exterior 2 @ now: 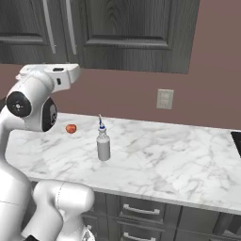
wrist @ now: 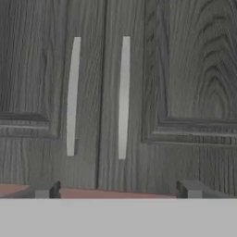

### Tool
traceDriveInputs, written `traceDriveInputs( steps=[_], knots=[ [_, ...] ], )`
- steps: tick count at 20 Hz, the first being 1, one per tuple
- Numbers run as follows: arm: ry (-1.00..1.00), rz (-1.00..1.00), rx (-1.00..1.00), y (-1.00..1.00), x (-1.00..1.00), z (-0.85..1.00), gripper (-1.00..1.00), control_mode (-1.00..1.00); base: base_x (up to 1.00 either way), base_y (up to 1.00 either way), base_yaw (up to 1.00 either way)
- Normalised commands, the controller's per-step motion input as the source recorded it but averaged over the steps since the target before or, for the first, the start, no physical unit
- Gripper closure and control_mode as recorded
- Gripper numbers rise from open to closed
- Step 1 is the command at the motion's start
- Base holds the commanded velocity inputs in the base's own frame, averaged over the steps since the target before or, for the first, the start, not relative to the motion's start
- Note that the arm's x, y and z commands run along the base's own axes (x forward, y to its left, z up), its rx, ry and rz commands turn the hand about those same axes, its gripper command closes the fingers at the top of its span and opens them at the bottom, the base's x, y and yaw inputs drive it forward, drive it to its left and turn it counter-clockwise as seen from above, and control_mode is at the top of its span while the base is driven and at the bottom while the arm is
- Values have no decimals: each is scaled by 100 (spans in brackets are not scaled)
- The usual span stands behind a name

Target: Pick the pan from the cabinet and place it on the stove. Then turn on the stove burner for the pan.

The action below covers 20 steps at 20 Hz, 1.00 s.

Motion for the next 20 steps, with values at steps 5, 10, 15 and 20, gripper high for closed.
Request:
traceDriveInputs(
  steps=[5,10,15,20],
  knots=[
    [-25,-1,0,8,-2,54,-100,-100,0,0,0],
    [-18,-4,0,1,2,27,-100,-100,0,0,0],
    [-8,-7,0,0,21,4,-100,-100,0,0,0],
    [0,-8,0,5,39,4,-100,-100,0,0,0]
  ],
)
